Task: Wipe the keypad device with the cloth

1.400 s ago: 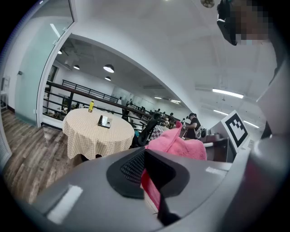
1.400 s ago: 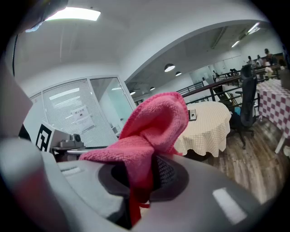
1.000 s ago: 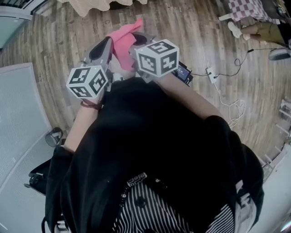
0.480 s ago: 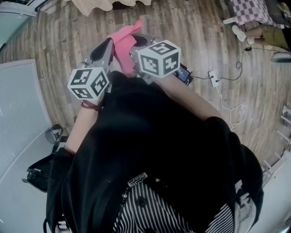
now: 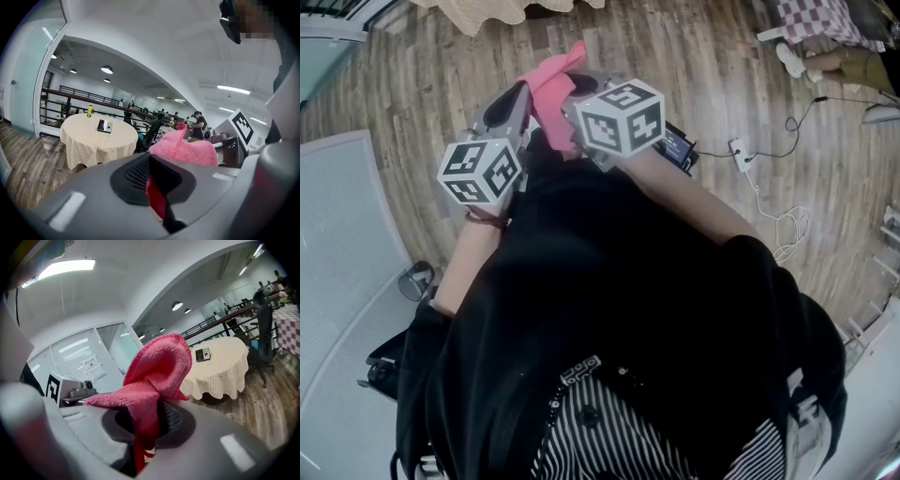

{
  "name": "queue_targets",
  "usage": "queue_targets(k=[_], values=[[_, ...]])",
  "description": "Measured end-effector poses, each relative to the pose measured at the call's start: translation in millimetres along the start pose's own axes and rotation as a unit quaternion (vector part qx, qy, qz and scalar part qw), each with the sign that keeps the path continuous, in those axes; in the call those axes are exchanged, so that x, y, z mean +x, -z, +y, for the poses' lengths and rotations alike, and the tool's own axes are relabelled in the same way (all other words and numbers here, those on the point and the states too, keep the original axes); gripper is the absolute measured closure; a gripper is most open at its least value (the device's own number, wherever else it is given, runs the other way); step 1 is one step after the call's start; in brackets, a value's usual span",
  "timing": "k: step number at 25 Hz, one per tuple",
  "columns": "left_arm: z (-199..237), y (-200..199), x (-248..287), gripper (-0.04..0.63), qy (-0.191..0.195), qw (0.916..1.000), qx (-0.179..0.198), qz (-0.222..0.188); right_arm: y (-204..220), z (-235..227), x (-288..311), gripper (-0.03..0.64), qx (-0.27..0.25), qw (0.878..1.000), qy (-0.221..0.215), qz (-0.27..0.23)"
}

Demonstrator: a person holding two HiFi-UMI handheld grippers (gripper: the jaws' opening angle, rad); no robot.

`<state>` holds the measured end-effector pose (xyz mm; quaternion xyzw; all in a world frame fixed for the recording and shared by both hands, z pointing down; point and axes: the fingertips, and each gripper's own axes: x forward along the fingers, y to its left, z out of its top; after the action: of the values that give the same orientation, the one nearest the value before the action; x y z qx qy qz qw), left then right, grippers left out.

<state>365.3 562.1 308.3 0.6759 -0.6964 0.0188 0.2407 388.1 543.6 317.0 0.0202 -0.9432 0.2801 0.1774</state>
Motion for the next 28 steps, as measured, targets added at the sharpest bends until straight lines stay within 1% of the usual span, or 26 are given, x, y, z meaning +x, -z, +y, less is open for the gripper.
queue_targets(k=[5,9,15,21,24,28], values=[[12,-19,28,0.597,0.017,0.9998,0.01,0.006,-24,-22,12,0.554,0.004,1.0,0.02,-0.003],[30,-29,48,0.597,0.03,0.9993,0.017,0.014,-37,-38,30,0.554,0.009,0.999,0.037,-0.007],[74,-51,78,0.595,0.051,0.9985,0.016,0.013,-66,-60,73,0.554,0.009,0.998,0.056,-0.016],[110,-83,101,0.595,0.083,0.9959,0.034,0.011,-102,-73,109,0.554,0.013,0.995,0.092,-0.033],[130,-94,105,0.595,0.099,0.994,0.044,0.015,-114,-72,128,0.554,0.017,0.993,0.108,-0.038],[164,-107,106,0.596,0.113,0.9924,0.044,0.017,-127,-68,161,0.554,0.018,0.991,0.122,-0.041]])
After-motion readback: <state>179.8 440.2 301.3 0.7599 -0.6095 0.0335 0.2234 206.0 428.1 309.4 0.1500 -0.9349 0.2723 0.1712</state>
